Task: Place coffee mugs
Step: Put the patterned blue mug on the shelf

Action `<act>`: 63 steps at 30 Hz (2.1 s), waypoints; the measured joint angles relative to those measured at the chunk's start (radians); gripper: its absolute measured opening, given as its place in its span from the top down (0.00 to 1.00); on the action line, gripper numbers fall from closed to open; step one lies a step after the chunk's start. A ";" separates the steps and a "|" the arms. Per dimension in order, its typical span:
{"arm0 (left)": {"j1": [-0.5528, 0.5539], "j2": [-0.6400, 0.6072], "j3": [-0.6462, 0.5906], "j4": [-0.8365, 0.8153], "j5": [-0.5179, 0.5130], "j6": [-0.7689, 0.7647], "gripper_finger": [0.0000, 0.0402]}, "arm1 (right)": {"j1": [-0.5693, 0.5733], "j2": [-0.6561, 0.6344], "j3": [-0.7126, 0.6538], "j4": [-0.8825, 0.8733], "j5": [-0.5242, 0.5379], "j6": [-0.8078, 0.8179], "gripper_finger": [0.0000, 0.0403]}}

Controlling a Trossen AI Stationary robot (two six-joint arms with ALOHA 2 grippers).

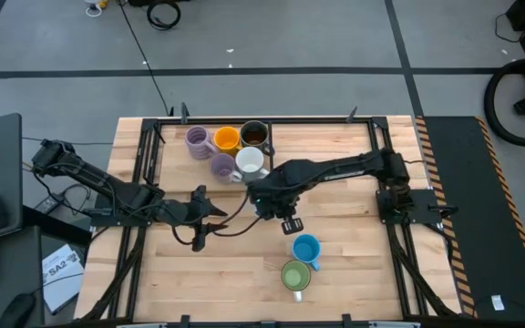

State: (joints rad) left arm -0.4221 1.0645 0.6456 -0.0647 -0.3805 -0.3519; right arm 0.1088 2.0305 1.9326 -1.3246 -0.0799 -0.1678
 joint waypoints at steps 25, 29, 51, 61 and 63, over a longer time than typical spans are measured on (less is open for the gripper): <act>0.000 0.000 0.001 -0.008 0.000 0.008 0.57 | 0.052 0.147 0.008 -0.086 0.044 -0.072 0.91; 0.000 0.000 0.001 -0.008 0.000 0.008 0.57 | 0.053 0.145 0.001 -0.087 0.057 -0.072 0.91; 0.000 0.000 0.001 -0.008 0.000 0.008 0.57 | 0.053 0.144 0.001 -0.034 0.032 -0.070 0.84; 0.000 0.000 0.001 -0.008 0.000 0.007 0.57 | 0.053 0.144 0.001 -0.013 -0.050 -0.070 0.76; 0.000 0.000 0.001 -0.008 0.000 0.007 0.57 | 0.053 0.144 0.001 -0.008 -0.055 -0.070 0.72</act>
State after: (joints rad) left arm -0.4222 1.0649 0.6464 -0.0727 -0.3805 -0.3446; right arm 0.1618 2.1746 1.9335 -1.3327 -0.1345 -0.2382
